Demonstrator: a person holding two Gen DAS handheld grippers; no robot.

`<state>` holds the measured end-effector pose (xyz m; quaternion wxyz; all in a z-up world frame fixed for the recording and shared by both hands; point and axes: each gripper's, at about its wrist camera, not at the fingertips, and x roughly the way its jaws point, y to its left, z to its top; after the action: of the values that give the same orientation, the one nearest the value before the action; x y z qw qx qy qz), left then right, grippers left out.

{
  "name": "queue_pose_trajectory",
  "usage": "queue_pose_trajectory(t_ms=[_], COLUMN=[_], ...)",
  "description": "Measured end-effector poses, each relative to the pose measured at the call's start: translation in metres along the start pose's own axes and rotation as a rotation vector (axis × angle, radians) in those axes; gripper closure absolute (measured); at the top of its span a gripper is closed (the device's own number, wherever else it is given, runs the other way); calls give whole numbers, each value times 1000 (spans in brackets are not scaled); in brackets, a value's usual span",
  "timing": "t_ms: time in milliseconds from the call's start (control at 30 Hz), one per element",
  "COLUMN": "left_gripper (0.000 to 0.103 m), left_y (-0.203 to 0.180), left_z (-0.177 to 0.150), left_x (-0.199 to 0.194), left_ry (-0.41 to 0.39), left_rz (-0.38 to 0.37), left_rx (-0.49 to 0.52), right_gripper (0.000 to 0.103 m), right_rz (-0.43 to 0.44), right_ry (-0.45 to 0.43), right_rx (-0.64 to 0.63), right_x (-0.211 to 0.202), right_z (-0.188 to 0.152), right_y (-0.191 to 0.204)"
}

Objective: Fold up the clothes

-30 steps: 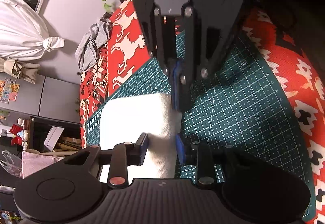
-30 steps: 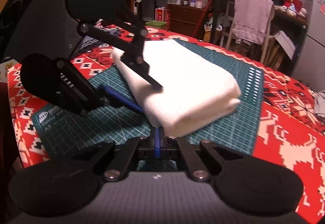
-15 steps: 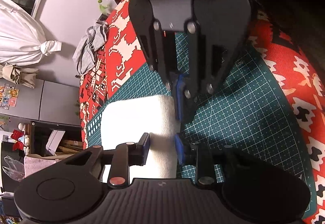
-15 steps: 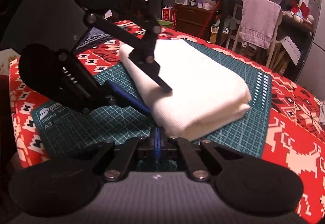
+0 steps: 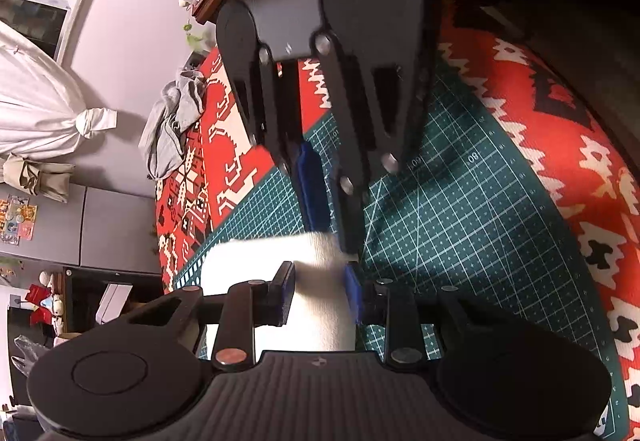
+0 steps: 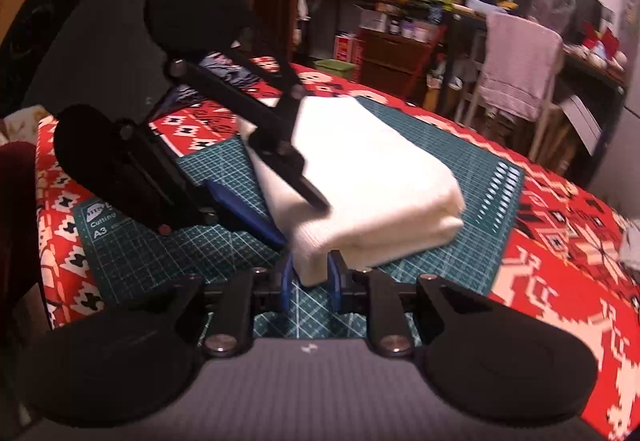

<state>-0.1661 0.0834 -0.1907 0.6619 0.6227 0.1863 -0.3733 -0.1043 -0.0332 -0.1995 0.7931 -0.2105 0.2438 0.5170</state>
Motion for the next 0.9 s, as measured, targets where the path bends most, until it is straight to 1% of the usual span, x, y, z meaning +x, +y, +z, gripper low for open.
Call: queue_pose_trajectory(t_ms=[33,67,233,300,400,500,600,667,700,767,833,900], left_gripper=[74,74,71,71,73,75,75,75,75,75,83,84], left_y=[1,1,3,5,7,10,18,27,32,42,54,65], left_z=[1,1,3,4,4,4,2,-1,-3,-6,-10,-15], left_x=[2,3,10,10,7,1,-9,-13,-14,-16,-14,-5], left_ry=[2,2,-2,-2,-3,-10,-21,-16,-11,-2,8,17], left_rz=[-6,-13,-44,-50,-51,-54,-62,-61,-59,-56,-56,-56], left_rx=[2,4,13,10,-2,-22,-94,-149,-177,-233,-290,-350], right_gripper=[95,100,100,100,100,100,100,100,100,100,100,100], right_rz=[3,6,11,16,25,30,0,-5,-3,2,13,43], right_ry=[-5,-10,-24,-27,-37,-54,-66,-95,-109,-128,-134,-125], right_rx=[-10,-20,-33,-11,24,94,222,324,354,383,369,357], right_x=[1,1,-1,-4,-10,-17,-18,-17,-16,-12,-3,5], right_z=[0,-1,-3,-4,-6,-12,-15,-15,-13,-8,-1,5], right_y=[2,3,8,7,0,-14,-39,-54,-59,-66,-65,-67])
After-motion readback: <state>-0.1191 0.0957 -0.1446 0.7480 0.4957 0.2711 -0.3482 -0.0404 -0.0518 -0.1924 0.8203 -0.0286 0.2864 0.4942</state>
